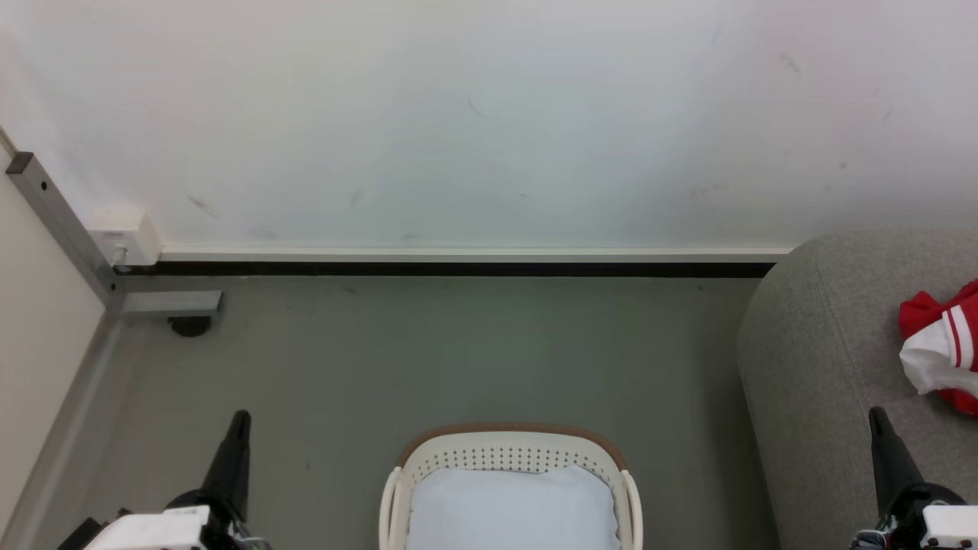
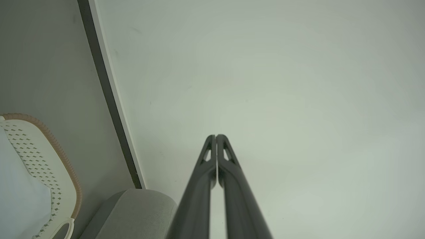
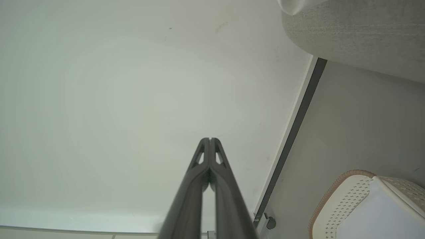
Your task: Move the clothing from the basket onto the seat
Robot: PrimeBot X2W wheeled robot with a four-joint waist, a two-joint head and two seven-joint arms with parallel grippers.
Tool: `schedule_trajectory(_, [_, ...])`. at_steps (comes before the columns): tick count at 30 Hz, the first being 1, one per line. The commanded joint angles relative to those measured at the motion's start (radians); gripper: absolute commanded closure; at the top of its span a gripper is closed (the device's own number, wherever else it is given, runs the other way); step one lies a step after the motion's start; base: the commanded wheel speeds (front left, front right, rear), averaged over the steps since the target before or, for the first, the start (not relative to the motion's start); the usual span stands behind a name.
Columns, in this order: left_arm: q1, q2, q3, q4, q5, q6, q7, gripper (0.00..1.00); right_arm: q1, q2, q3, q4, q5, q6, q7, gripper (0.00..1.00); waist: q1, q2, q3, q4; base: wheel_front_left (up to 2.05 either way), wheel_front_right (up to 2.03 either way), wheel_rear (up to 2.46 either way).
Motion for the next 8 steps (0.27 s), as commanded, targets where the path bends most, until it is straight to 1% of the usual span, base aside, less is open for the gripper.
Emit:
schedule_trajectory(1, [-0.009, 0.008, 0.003, -0.003, -0.013, -0.006, 0.004, 1.00, -0.012, 0.000, -0.004, -0.004, -0.005, -0.002, 0.003, 1.00, 0.0000, 0.0000, 0.000, 0.000, 0.00, 0.00, 0.00])
schedule_trajectory(8, [-0.009, 0.008, 0.003, -0.003, -0.013, -0.006, 0.004, 1.00, -0.012, 0.000, -0.005, -0.004, -0.005, -0.002, 0.003, 1.00, 0.0000, 0.0000, 0.000, 0.000, 0.00, 0.00, 0.00])
